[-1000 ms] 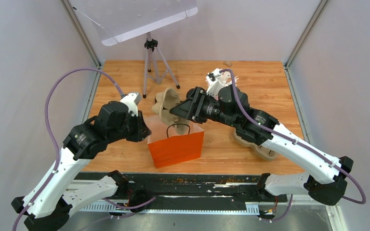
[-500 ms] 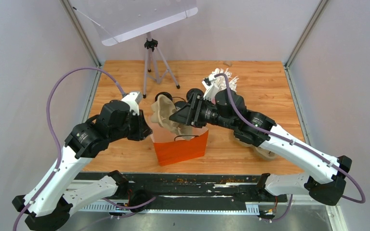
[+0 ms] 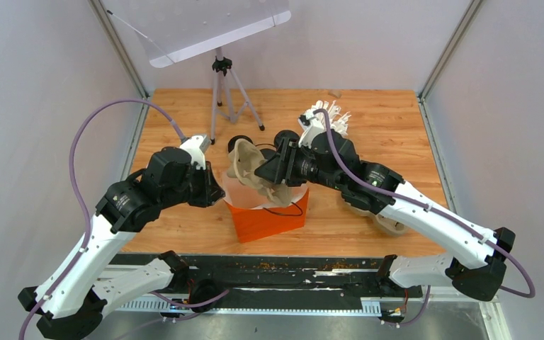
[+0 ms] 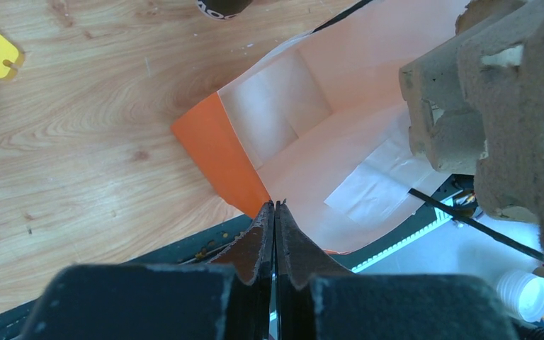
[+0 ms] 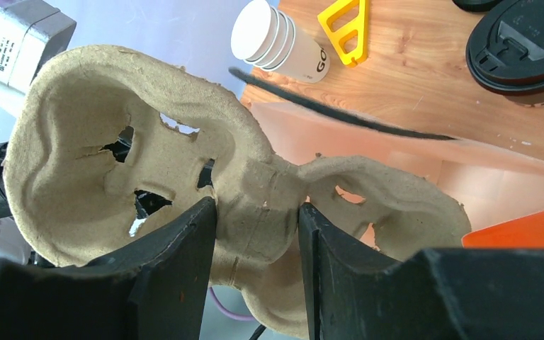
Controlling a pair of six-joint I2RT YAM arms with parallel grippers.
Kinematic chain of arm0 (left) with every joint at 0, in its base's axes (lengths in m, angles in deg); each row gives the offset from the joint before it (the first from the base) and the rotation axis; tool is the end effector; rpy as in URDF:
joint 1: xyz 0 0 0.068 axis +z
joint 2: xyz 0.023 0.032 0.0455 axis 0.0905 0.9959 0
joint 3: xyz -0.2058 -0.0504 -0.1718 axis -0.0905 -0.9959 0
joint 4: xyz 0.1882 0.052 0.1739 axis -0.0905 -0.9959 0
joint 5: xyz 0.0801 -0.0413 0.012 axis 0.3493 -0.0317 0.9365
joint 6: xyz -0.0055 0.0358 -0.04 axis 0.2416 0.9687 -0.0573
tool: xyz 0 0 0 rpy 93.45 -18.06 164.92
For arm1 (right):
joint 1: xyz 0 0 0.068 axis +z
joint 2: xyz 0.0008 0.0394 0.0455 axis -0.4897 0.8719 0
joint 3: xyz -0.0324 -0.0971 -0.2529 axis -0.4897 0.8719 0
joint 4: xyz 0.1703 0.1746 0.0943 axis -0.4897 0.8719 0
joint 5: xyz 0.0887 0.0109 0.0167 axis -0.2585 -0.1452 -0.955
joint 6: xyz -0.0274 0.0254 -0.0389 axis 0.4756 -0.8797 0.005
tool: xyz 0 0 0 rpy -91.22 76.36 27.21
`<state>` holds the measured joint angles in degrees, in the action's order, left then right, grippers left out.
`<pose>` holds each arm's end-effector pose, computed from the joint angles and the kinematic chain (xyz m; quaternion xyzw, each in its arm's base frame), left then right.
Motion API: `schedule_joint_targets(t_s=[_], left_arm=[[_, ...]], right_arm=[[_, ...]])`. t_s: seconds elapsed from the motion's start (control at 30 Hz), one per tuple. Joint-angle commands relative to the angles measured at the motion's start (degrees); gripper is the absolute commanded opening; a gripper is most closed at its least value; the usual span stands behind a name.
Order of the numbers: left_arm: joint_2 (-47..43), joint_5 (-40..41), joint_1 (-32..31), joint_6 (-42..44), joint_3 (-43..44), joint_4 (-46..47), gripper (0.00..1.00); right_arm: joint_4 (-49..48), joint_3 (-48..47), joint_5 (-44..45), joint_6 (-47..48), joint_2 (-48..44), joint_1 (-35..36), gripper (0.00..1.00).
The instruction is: Pack the takeout coffee
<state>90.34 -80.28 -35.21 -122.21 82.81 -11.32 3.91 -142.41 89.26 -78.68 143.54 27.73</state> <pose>0.1053 -0.0893 0.3938 0.0461 0.9028 -0.2576 0.3412 0.1457 0.2247 0.4100 -0.0659 0.8278 0.4405 0.3410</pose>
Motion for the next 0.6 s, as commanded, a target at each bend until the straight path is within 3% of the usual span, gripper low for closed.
schedule_joint_targets(t_s=[0.0, 0.17, 0.57], left_arm=[[-0.27, -0.93, 0.23, -0.06, 0.9, 2.83, 0.06], [-0.08, -1.24, 0.24, -0.26, 0.97, 3.22, 0.06], [-0.12, -1.04, 0.24, -0.71, 0.54, 3.08, 0.09]], right_arm=[[-4.39, -0.1, 1.82, 4.59, -0.03, -0.46, 0.45], [-10.81, 0.87, 0.7, 7.2, 0.14, -0.43, 0.45], [-10.54, 4.69, -0.72, 18.65, -0.71, -0.5, 0.46]])
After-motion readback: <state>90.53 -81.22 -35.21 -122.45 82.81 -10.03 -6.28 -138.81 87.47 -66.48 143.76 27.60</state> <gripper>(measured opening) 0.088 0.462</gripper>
